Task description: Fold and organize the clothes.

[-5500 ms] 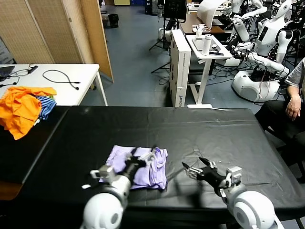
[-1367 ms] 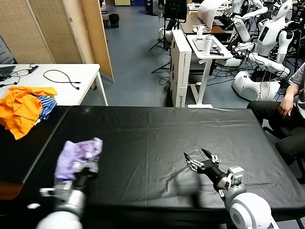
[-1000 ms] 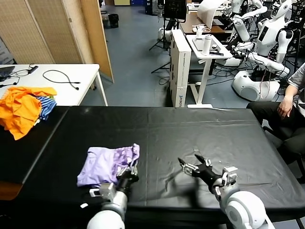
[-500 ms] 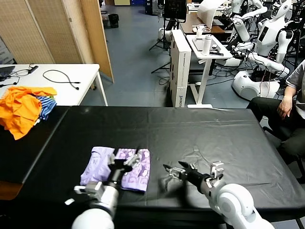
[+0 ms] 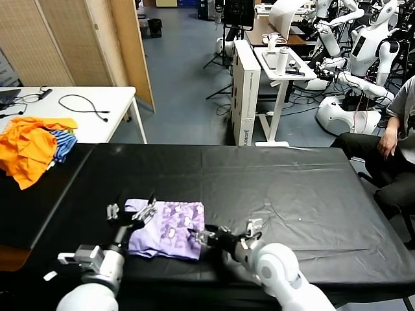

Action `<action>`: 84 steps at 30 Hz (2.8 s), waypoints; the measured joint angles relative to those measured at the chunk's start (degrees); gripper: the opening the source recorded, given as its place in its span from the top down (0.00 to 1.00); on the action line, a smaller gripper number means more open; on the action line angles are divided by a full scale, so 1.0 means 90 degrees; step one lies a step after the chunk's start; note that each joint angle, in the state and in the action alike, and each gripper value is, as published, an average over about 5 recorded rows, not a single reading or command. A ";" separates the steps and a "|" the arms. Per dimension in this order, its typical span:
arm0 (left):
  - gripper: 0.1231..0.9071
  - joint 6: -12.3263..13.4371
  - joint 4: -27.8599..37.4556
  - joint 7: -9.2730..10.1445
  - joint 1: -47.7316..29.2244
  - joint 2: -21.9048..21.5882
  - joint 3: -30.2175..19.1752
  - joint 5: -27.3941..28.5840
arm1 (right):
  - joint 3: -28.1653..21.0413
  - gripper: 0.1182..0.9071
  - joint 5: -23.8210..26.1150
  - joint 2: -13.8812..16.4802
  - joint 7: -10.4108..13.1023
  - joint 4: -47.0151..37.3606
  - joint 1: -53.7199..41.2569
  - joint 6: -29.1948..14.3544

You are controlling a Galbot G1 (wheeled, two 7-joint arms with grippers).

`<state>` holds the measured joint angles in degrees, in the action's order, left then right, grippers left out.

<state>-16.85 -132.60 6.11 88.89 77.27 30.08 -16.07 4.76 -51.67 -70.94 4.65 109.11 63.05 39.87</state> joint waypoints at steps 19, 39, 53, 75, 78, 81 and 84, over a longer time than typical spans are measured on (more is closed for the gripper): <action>0.00 -0.0315 -0.0018 0.0178 0.0057 -0.0089 0.0433 -0.0489 | 0.0859 0.96 0.0063 0.0739 0.0137 0.0176 0.0173 0.0239; 0.00 0.0728 0.0537 0.0048 0.0163 -0.0370 0.0510 -0.0759 | 0.1757 0.02 0.1883 0.1911 -0.0731 0.0979 0.0753 -0.0556; 0.00 0.1021 0.0138 0.0248 0.1145 -0.0752 0.0721 -0.0778 | 0.2863 0.00 0.2599 0.1406 -0.0366 0.2365 0.2999 -0.1870; 0.00 0.0928 -0.0494 0.0657 0.2718 -0.0962 0.0813 -0.0898 | 0.3058 0.00 0.4246 0.0751 0.0694 0.2567 0.5553 -0.4546; 0.00 0.0891 -0.0537 0.0669 0.2864 -0.0971 0.0811 -0.0886 | 0.3065 0.00 0.4309 0.0761 0.0864 0.2615 0.5845 -0.4723; 0.00 0.0876 -0.0544 0.0672 0.2931 -0.0941 0.0802 -0.0886 | 0.3073 0.00 0.4308 0.0752 0.0961 0.2688 0.6069 -0.4696; 0.00 0.0875 -0.0527 0.0672 0.2947 -0.0914 0.0794 -0.0883 | 0.3072 0.00 0.4293 0.0743 0.0967 0.2741 0.6173 -0.4603</action>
